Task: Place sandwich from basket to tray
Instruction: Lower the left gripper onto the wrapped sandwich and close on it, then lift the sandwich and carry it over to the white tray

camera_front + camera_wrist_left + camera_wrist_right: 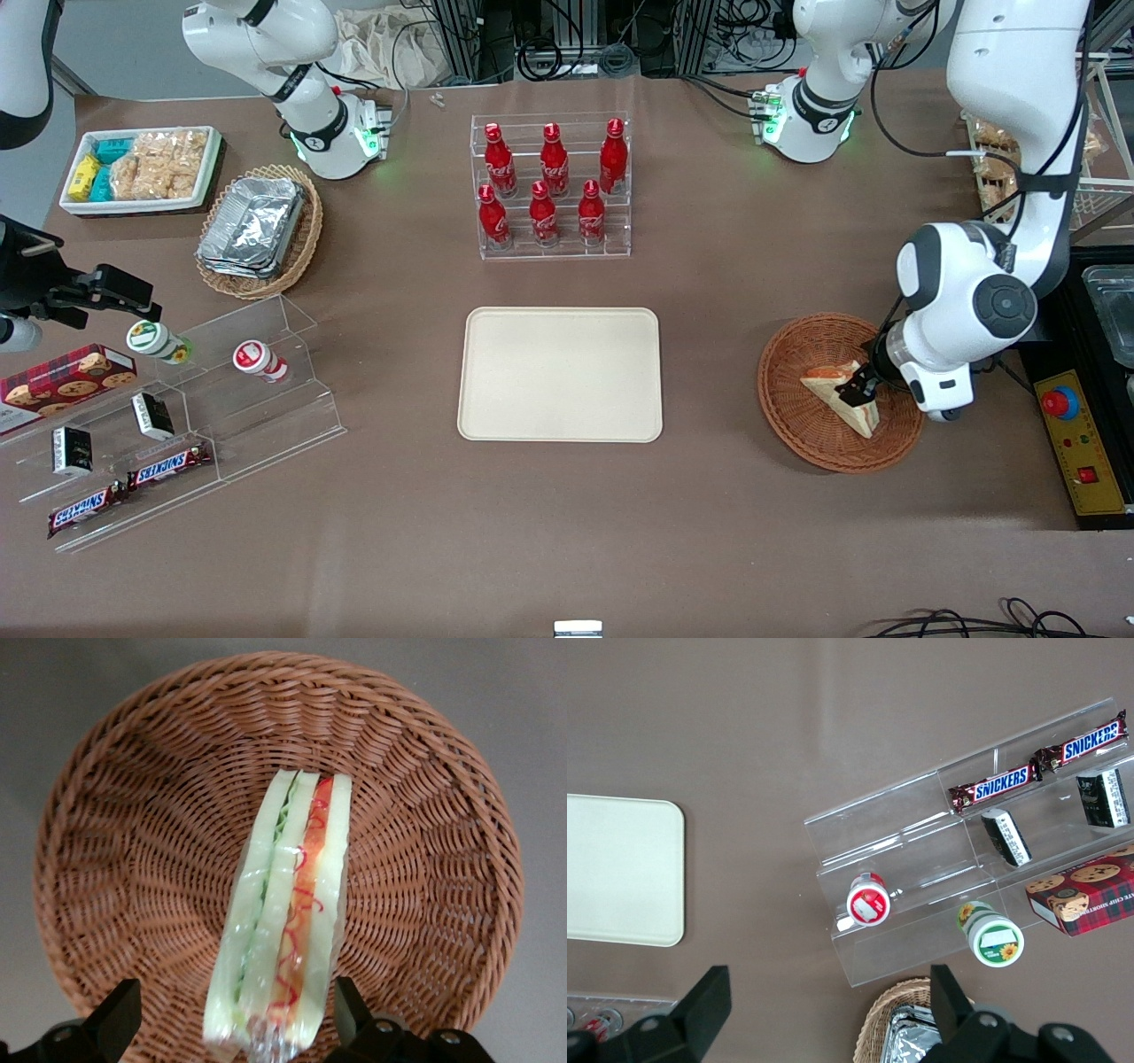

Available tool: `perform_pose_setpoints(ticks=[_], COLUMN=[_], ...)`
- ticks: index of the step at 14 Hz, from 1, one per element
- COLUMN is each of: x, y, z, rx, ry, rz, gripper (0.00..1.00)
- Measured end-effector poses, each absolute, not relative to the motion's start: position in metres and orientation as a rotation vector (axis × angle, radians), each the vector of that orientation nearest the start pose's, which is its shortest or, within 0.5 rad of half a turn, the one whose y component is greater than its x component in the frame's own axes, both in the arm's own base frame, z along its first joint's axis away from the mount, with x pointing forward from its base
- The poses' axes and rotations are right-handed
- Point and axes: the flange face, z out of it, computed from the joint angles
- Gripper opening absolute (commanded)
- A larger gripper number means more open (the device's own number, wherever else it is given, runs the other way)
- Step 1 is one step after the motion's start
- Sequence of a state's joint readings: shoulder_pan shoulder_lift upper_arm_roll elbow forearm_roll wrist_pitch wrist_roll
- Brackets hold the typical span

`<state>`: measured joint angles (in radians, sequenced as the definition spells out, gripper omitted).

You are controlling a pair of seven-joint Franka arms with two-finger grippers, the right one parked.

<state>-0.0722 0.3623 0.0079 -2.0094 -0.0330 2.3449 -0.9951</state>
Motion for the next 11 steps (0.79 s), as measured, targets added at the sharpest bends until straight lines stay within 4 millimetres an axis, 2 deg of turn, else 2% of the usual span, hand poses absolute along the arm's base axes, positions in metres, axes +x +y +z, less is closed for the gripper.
perform_pose_setpoints(ticks=[1, 2, 4, 7, 9, 11], x=[0.601, 0.601, 0.601, 0.605, 0.607, 0.601], y=[-0.040, -0.041, -0.044, -0.044, -0.045, -0.050], z=[0.264, 0.256, 0.247, 0.260, 0.292, 0.348], rx=[-2.797, -2.797, -2.799, -2.812, -2.830, -2.879], ry=[-1.443, -1.440, -1.434, -1.439, -1.403, -1.261], rz=[0.047, 0.050, 0.053, 0.020, 0.017, 0.074], gripper=[0.20, 0.00, 0.00, 0.00, 0.00, 0.00])
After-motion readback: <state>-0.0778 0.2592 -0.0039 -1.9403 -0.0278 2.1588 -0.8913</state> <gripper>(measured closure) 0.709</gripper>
